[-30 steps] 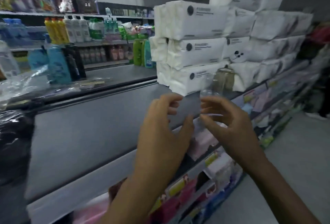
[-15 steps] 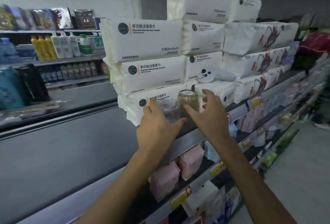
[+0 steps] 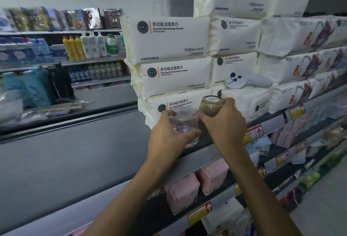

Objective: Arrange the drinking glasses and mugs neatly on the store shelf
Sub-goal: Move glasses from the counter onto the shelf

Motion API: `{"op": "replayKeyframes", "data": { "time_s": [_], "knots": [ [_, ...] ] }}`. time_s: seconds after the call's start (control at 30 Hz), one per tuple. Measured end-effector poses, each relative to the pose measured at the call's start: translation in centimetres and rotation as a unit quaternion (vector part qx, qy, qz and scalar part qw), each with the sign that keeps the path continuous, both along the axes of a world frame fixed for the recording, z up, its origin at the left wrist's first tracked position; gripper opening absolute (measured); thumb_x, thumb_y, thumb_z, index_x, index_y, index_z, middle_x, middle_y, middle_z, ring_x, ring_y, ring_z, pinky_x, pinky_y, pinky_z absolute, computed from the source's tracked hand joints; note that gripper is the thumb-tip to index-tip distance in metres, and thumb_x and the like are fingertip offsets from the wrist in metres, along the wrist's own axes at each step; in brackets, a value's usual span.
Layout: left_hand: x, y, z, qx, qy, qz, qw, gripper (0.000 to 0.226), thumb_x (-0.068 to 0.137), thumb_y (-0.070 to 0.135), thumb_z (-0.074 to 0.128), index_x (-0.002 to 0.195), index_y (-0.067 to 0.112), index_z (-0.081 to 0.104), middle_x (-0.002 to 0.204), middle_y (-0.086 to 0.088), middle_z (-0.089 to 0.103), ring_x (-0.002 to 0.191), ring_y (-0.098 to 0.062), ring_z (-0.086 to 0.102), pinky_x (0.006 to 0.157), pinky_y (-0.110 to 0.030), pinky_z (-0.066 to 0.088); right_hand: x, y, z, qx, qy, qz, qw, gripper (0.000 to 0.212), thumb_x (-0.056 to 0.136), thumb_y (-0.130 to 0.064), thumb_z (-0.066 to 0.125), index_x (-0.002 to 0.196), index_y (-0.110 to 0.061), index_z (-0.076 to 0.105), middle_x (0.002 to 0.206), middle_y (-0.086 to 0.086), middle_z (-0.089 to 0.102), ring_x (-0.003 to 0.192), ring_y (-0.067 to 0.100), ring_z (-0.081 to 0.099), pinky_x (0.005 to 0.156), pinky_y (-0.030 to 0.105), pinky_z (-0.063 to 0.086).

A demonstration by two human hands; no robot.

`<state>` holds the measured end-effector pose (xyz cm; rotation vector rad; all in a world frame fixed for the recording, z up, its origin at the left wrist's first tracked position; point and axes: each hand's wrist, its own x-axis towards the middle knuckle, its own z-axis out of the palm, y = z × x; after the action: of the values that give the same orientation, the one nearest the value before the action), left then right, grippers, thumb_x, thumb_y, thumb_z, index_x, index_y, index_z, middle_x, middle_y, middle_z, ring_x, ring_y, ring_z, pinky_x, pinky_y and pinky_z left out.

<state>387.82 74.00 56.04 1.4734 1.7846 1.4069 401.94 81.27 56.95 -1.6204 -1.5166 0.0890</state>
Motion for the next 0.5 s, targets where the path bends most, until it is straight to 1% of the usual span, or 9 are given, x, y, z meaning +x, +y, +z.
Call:
{"op": "replayKeyframes", "data": {
  "time_s": [0.07, 0.13, 0.17, 0.23, 0.27, 0.3, 0.37, 0.43, 0.5],
  "knots": [
    [-0.6, -0.6, 0.0, 0.019, -0.014, 0.001, 1.000, 0.079, 0.062, 0.041, 0.097, 0.126, 0.028, 0.053, 0.109, 0.015, 0.066, 0.089, 0.003, 0.065, 0.085, -0.030, 0.059, 0.3, 0.0, 0.1, -0.002, 0.035, 0.017, 0.999, 0.078, 0.071, -0.057, 0.087, 0.125, -0.013, 0.052, 0.117, 0.011, 0.070, 0.106, 0.035, 0.067, 0.082, 0.038, 0.052],
    [-1.3, -1.5, 0.2, 0.038, -0.026, 0.006, 0.999, 0.078, 0.063, 0.038, 0.097, 0.128, 0.029, 0.055, 0.110, 0.017, 0.067, 0.087, 0.009, 0.065, 0.082, -0.022, 0.057, 0.7, -0.6, -0.1, 0.014, 0.077, 0.046, 0.996, 0.081, 0.066, -0.054, 0.090, 0.126, -0.016, 0.053, 0.119, 0.007, 0.069, 0.108, 0.031, 0.067, 0.083, 0.032, 0.049],
    [-1.7, -1.9, 0.3, 0.048, -0.028, 0.010, 0.998, 0.077, 0.063, 0.038, 0.097, 0.127, 0.031, 0.055, 0.110, 0.017, 0.068, 0.089, 0.010, 0.065, 0.083, -0.022, 0.057, 0.8, -1.2, -0.2, 0.035, 0.098, 0.061, 0.993, 0.082, 0.064, -0.052, 0.092, 0.126, -0.018, 0.052, 0.119, 0.004, 0.069, 0.108, 0.028, 0.066, 0.083, 0.031, 0.049],
    [-2.8, -3.0, 0.5, 0.066, -0.036, 0.023, 0.997, 0.072, 0.062, 0.037, 0.098, 0.121, 0.037, 0.057, 0.110, 0.018, 0.069, 0.097, 0.005, 0.067, 0.089, -0.028, 0.059, 0.7, -3.0, -0.3, 0.091, 0.140, 0.095, 0.981, 0.084, 0.060, -0.049, 0.096, 0.127, -0.021, 0.052, 0.116, -0.006, 0.066, 0.106, 0.019, 0.067, 0.084, 0.030, 0.056],
    [-3.3, -3.9, 0.7, 0.073, -0.041, 0.030, 0.996, 0.070, 0.062, 0.037, 0.098, 0.119, 0.039, 0.057, 0.110, 0.018, 0.069, 0.101, 0.001, 0.068, 0.091, -0.031, 0.059, 0.5, -4.0, -0.2, 0.116, 0.160, 0.118, 0.973, 0.084, 0.060, -0.046, 0.097, 0.127, -0.023, 0.052, 0.114, -0.011, 0.064, 0.104, 0.014, 0.067, 0.083, 0.030, 0.059],
    [-3.8, -4.8, 0.9, 0.081, -0.044, 0.038, 0.995, 0.070, 0.062, 0.036, 0.098, 0.119, 0.040, 0.057, 0.111, 0.019, 0.069, 0.104, -0.001, 0.067, 0.091, -0.030, 0.059, 0.3, -5.1, 0.0, 0.137, 0.181, 0.144, 0.963, 0.083, 0.060, -0.043, 0.098, 0.127, -0.025, 0.052, 0.113, -0.016, 0.063, 0.103, 0.007, 0.067, 0.081, 0.028, 0.061],
    [-4.9, -7.0, 1.3, 0.108, -0.049, 0.056, 0.991, 0.069, 0.062, 0.033, 0.097, 0.120, 0.039, 0.059, 0.112, 0.020, 0.070, 0.106, 0.002, 0.067, 0.087, -0.021, 0.058, -0.4, -7.1, 0.5, 0.150, 0.247, 0.217, 0.932, 0.081, 0.061, -0.033, 0.099, 0.128, -0.025, 0.054, 0.115, -0.024, 0.063, 0.104, -0.005, 0.066, 0.077, 0.018, 0.059],
    [-6.3, -9.7, 1.6, 0.126, -0.054, 0.078, 0.988, 0.072, 0.060, 0.030, 0.097, 0.122, 0.037, 0.061, 0.110, 0.023, 0.072, 0.105, 0.004, 0.067, 0.083, -0.014, 0.057, -1.9, -9.0, 0.9, 0.138, 0.302, 0.286, 0.899, 0.081, 0.061, -0.029, 0.097, 0.132, -0.020, 0.058, 0.121, -0.022, 0.065, 0.109, -0.009, 0.064, 0.079, 0.009, 0.055],
    [-7.9, -12.6, 1.8, 0.135, -0.056, 0.098, 0.984, 0.078, 0.054, 0.029, 0.101, 0.122, 0.035, 0.062, 0.109, 0.023, 0.074, 0.104, 0.004, 0.068, 0.082, -0.018, 0.058, -3.7, -10.4, 0.8, 0.100, 0.326, 0.331, 0.880, 0.080, 0.062, -0.035, 0.096, 0.133, -0.020, 0.062, 0.119, -0.017, 0.070, 0.104, -0.009, 0.065, 0.075, 0.006, 0.052]
  ]
}}
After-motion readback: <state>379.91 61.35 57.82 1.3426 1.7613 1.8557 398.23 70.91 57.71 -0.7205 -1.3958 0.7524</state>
